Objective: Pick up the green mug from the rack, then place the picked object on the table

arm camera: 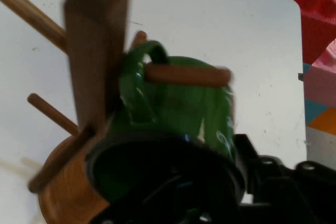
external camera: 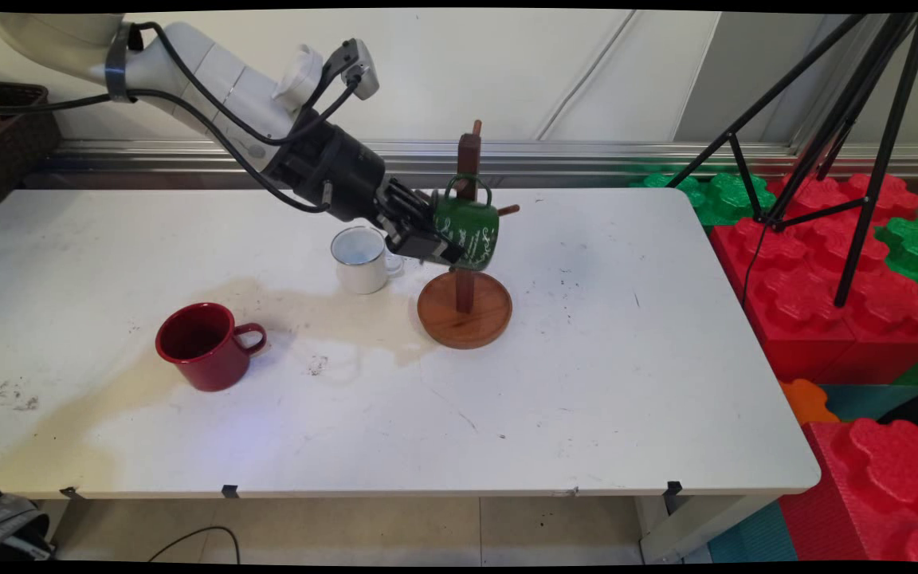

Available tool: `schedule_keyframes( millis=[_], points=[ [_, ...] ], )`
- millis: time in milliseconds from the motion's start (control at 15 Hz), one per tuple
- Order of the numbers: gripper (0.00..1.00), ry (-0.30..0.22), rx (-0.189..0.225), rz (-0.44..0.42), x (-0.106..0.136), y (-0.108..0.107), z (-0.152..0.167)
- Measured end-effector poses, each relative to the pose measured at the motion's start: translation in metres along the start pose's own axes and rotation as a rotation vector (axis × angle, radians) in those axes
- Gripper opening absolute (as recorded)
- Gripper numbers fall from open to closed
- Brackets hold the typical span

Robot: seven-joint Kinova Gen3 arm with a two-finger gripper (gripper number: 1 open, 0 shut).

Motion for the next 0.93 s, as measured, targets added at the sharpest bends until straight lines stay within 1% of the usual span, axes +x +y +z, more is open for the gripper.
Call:
schedule_keyframes(
  millis=[533, 933],
  points=[
    [0.00, 0.009, -0.026, 0.005, 0.006, 0.010, -0.010],
    [0.00, 0.018, -0.035, 0.000, 0.012, 0.021, -0.021]
  ],
)
